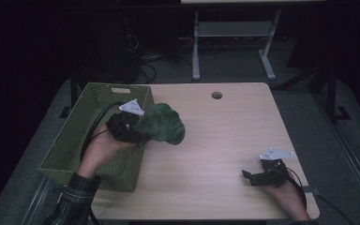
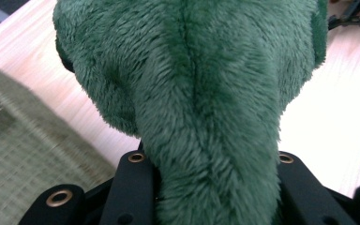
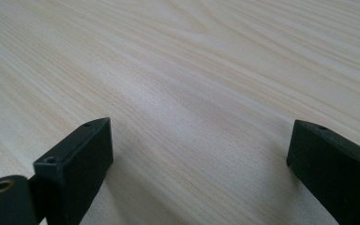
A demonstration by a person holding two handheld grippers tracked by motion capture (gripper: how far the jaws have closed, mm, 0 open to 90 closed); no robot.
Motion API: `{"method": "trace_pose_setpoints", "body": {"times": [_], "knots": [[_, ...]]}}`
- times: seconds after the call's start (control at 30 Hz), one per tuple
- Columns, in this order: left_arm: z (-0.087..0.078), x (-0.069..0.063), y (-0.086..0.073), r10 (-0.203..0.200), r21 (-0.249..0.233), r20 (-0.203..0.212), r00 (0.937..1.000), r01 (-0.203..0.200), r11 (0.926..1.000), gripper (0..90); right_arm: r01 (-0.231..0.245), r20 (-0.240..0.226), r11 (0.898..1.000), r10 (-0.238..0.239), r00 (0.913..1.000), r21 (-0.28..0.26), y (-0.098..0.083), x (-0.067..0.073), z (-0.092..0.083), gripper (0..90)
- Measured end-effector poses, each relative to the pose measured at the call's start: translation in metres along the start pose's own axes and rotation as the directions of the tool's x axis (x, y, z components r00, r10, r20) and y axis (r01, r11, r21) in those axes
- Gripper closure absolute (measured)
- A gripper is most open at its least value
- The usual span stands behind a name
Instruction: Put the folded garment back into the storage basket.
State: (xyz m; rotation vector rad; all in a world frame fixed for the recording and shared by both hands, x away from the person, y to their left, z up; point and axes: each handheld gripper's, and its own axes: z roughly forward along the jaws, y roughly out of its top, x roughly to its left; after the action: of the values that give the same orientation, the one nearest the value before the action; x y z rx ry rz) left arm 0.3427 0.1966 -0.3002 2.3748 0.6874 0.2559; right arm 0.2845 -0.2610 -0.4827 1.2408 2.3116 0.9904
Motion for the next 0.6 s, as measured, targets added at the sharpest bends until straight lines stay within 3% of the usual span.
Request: {"method": "trace_pose_setpoints", "body": {"times": [0.33, 0.6], "knots": [[-0.021, 0.018, -0.021, -0.055, -0.008, -0.067, 0.9962, 0.055, 0.9985, 65.8, 0.0, 0.0, 1.0, 0.0, 1.0, 0.0, 0.0, 0.0, 0.0, 6.8], [-0.037, 0.032, -0.043, -0.111, -0.022, -0.124, 0.9861, 0.11, 0.9937, 65.7, 0.0, 0.0, 1.0, 0.0, 1.0, 0.0, 0.0, 0.0, 0.0, 6.8]]}}
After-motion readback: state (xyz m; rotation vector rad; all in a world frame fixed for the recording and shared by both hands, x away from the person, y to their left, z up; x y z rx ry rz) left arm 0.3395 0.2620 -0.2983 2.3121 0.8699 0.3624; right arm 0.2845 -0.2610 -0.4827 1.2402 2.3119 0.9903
